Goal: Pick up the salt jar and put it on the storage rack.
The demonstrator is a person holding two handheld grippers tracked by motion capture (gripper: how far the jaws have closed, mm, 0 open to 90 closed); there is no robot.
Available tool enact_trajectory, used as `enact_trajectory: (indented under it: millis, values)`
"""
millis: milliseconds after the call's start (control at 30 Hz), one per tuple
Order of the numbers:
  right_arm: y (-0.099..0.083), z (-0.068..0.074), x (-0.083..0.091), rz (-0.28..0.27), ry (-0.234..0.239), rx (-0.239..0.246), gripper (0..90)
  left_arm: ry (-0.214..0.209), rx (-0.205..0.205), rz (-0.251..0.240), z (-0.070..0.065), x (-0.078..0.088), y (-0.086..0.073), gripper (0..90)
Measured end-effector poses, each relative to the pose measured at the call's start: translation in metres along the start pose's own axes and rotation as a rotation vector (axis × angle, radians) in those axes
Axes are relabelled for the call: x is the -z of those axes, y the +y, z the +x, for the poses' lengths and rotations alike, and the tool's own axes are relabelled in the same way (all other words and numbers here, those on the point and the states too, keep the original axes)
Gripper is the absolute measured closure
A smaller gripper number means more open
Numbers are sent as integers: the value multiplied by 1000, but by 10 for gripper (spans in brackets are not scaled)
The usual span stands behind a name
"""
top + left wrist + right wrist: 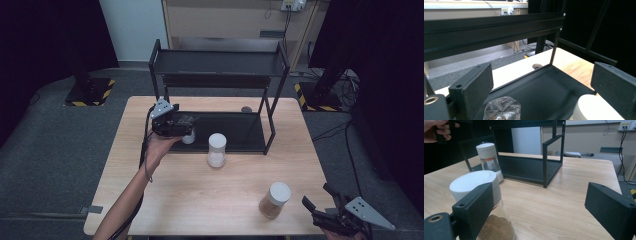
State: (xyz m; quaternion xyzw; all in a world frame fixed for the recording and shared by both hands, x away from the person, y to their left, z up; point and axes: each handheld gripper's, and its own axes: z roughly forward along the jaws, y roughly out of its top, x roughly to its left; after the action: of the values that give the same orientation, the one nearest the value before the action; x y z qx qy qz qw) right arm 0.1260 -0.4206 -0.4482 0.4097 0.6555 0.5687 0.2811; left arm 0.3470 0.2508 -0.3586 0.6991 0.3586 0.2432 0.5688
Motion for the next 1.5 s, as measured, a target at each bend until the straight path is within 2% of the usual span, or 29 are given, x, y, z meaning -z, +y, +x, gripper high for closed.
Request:
enact_trajectory:
  millis: [133,200,267,500,800,1067,1167,1333,1500]
  values:
    - [0,0,0,1,-1,2,90,-16,-23,-2,-3,12,5,14]
    - [0,0,0,1,-2,2,90,-38,-20,-10,-3,20,6,12]
    - [0,0,0,2,-2,2,90,-41,-24,-13,-4,22,6,6]
    - [0,1,-1,3,-4,3,90,-84,-57,-26,-10,43,8,0]
    - [1,2,-1,5,-6,5,90,-113,-64,-62,-18,62,5,0]
    - [0,1,-1,3,-6,5,90,-132,-69,-94,-24,82,-7,0]
    - [1,2,-1,4,-8,5,90,-121,-82,-99,-28,89,-13,0]
    - [1,2,-1,4,-9,4,90,-118,-79,-108,-31,102,-24,0]
    - [1,2,-1,6,-10,6,90,-106,-98,-114,-36,113,-35,0]
